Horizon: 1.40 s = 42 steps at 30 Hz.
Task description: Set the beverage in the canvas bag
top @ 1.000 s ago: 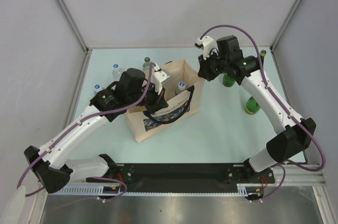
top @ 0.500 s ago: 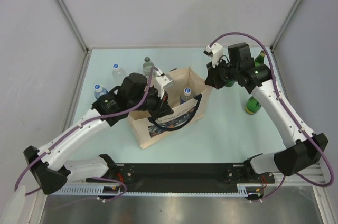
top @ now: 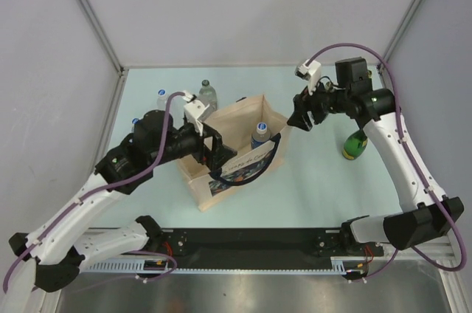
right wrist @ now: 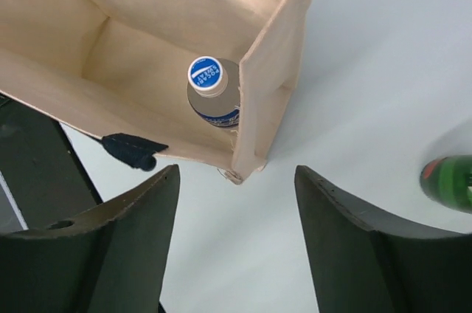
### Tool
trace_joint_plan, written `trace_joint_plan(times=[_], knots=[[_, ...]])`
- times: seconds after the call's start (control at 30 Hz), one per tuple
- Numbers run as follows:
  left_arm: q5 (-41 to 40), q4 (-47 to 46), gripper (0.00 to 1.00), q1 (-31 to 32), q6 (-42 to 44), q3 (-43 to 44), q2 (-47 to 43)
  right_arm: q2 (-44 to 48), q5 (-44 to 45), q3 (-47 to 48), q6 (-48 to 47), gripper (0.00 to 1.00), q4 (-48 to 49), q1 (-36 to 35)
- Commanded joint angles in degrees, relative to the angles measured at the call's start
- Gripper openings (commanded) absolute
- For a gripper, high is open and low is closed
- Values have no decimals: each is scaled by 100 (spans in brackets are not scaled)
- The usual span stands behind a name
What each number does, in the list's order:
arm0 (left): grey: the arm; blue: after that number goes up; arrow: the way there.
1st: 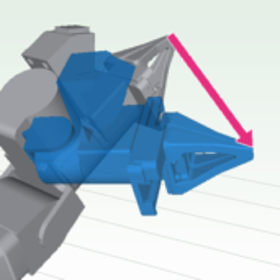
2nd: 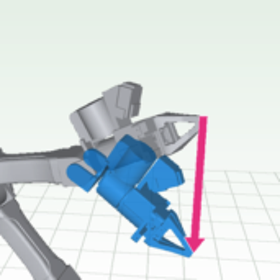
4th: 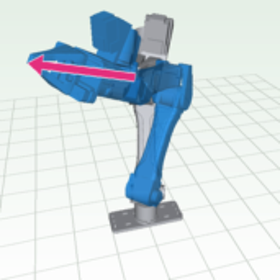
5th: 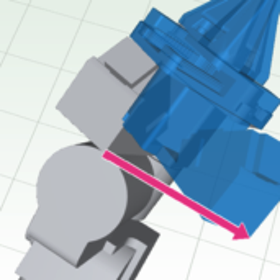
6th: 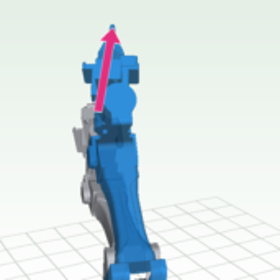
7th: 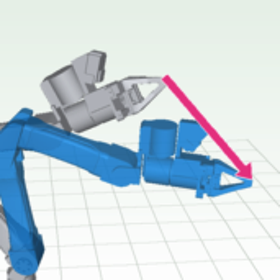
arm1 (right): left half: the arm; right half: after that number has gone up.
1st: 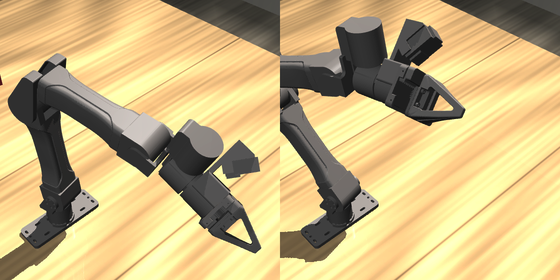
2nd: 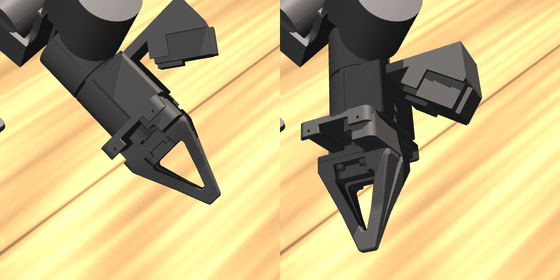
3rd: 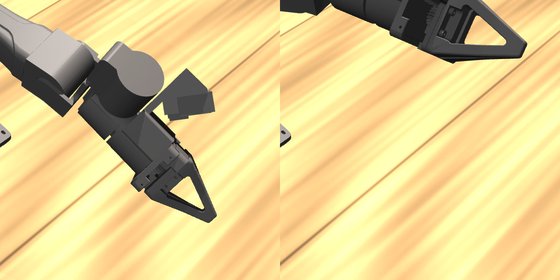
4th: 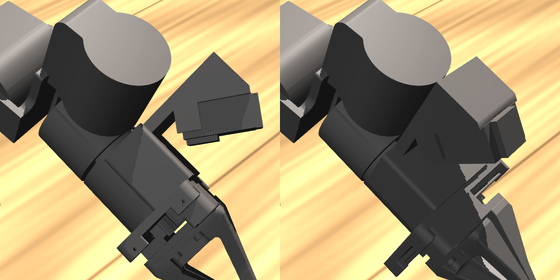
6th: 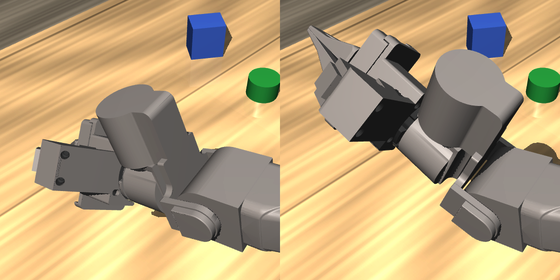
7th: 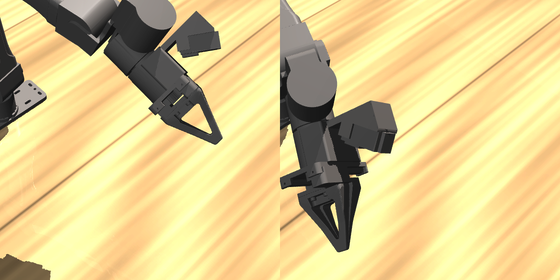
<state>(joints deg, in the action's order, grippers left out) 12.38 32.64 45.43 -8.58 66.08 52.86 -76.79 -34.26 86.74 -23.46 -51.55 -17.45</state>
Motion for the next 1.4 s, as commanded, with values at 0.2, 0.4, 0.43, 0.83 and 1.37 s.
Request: trace_joint_plan(times=[0.2,0.4,0.43,0.83,1.37], knots=[[-2889,-153,100,10,-135,195,-645,200,-450,642,-221,73,-5,1111],[-3558,-48,100,1,-363,10,-1014,-185,304,844,456,72,505,1884],[-3585,-13,100,1,-390,-16,-1049,-274,436,871,561,72,532,1938],[-3682,111,100,-8,-601,-228,-1199,-1653,1326,1538,843,75,725,2158],[-3875,295,100,-8,-865,-307,-1428,-3148,1571,2189,791,75,857,1939]])
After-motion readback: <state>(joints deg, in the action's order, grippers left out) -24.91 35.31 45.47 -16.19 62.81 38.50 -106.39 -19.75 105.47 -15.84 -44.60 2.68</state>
